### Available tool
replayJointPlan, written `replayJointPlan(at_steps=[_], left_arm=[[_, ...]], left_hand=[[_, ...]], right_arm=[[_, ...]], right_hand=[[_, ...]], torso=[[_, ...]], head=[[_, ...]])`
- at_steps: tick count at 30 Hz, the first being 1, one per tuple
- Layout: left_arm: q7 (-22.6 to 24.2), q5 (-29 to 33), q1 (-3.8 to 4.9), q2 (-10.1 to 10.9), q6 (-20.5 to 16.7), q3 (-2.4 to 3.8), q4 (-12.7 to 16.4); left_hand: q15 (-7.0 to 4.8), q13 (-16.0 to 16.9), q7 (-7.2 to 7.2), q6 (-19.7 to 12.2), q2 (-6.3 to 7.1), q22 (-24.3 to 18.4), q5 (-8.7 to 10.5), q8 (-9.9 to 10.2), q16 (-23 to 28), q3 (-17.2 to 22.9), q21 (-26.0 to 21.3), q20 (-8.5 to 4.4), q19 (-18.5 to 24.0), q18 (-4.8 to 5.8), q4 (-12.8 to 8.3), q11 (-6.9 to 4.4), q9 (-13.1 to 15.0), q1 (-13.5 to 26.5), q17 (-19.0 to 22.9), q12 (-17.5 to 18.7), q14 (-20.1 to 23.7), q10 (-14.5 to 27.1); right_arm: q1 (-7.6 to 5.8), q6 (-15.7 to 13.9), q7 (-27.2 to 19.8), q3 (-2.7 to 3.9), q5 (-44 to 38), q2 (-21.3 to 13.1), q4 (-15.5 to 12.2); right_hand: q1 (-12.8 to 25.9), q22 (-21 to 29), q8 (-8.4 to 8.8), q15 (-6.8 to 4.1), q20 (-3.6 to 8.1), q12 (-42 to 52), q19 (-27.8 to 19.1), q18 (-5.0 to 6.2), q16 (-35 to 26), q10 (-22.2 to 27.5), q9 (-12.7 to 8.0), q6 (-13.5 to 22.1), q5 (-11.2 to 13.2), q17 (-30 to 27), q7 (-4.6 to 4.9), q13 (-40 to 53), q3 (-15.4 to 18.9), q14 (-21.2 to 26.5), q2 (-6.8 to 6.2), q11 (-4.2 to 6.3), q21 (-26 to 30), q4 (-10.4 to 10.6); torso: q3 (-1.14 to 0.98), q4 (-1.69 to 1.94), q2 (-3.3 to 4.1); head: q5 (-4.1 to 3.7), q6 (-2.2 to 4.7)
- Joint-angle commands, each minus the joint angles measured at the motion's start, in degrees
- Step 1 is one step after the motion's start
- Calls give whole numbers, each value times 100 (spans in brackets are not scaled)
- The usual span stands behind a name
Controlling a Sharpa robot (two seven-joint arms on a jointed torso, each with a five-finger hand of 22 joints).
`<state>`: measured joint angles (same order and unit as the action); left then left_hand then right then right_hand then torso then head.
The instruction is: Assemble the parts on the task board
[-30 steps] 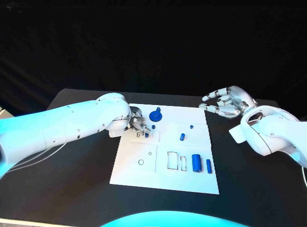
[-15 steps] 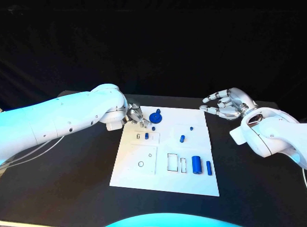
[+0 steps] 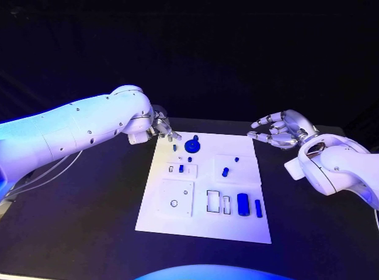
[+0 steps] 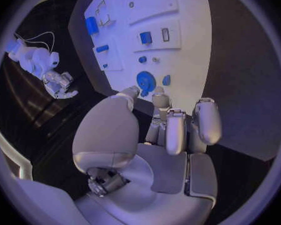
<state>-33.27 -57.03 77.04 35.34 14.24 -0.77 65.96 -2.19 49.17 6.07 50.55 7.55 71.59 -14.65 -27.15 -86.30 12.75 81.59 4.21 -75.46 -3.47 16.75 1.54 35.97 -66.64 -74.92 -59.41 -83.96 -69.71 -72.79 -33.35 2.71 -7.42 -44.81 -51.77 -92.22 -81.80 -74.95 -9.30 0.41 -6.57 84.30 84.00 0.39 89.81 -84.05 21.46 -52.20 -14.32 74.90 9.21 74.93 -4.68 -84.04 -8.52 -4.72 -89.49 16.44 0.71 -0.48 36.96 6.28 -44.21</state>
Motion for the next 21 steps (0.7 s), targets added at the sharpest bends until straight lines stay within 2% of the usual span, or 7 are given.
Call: replayJointPlan(at_steps=[1,9,16,21], left_arm=[[106,-31,5,-142,340,-17,-218],[124,-143,-34,-409,437,-71,-742],[159,-181,-62,-526,404,-92,-996],[182,-162,-74,-590,420,-103,-1110]], left_hand=[[48,3,-4,-26,1,11,-35,19,3,46,-16,45,-17,-80,-1,13,-13,-73,-914,-8,-378,34],[51,-19,-1,-24,-8,-3,-28,24,13,57,-23,48,-5,-83,3,15,-20,-77,-896,6,-371,49],[53,-25,2,-20,-12,-16,-19,27,15,59,-30,50,5,-87,8,19,-24,-68,-893,9,-370,57],[56,-14,3,-8,-13,-5,-9,26,9,58,-25,53,-3,-84,10,21,-28,-52,-902,-2,-373,55]], right_arm=[[4,58,-34,1,-22,10,-21],[4,51,-39,1,-22,8,-43],[3,45,-39,1,-26,9,-49],[3,43,-41,2,-29,13,-51]], right_hand=[[62,-1461,-37,-14,36,-32,561,-19,-9,-124,-7,49,-38,1435,1,1053,-28,-578,8,28,26,16],[62,-1461,-37,-14,36,-32,561,-19,-9,-124,-7,49,-38,1435,1,1053,-28,-578,8,28,26,16],[65,-1450,-40,-14,36,-48,552,-14,-12,-111,-8,53,-43,1426,2,1040,-32,-575,8,28,45,13],[65,-1450,-40,-14,36,-48,552,-14,-12,-111,-8,53,-43,1426,2,1040,-32,-575,8,28,45,13]], torso=[[12,-11,29],[17,-26,64],[26,-23,67],[16,-19,60]], head=[[-4,0],[33,28],[20,28],[23,9]])
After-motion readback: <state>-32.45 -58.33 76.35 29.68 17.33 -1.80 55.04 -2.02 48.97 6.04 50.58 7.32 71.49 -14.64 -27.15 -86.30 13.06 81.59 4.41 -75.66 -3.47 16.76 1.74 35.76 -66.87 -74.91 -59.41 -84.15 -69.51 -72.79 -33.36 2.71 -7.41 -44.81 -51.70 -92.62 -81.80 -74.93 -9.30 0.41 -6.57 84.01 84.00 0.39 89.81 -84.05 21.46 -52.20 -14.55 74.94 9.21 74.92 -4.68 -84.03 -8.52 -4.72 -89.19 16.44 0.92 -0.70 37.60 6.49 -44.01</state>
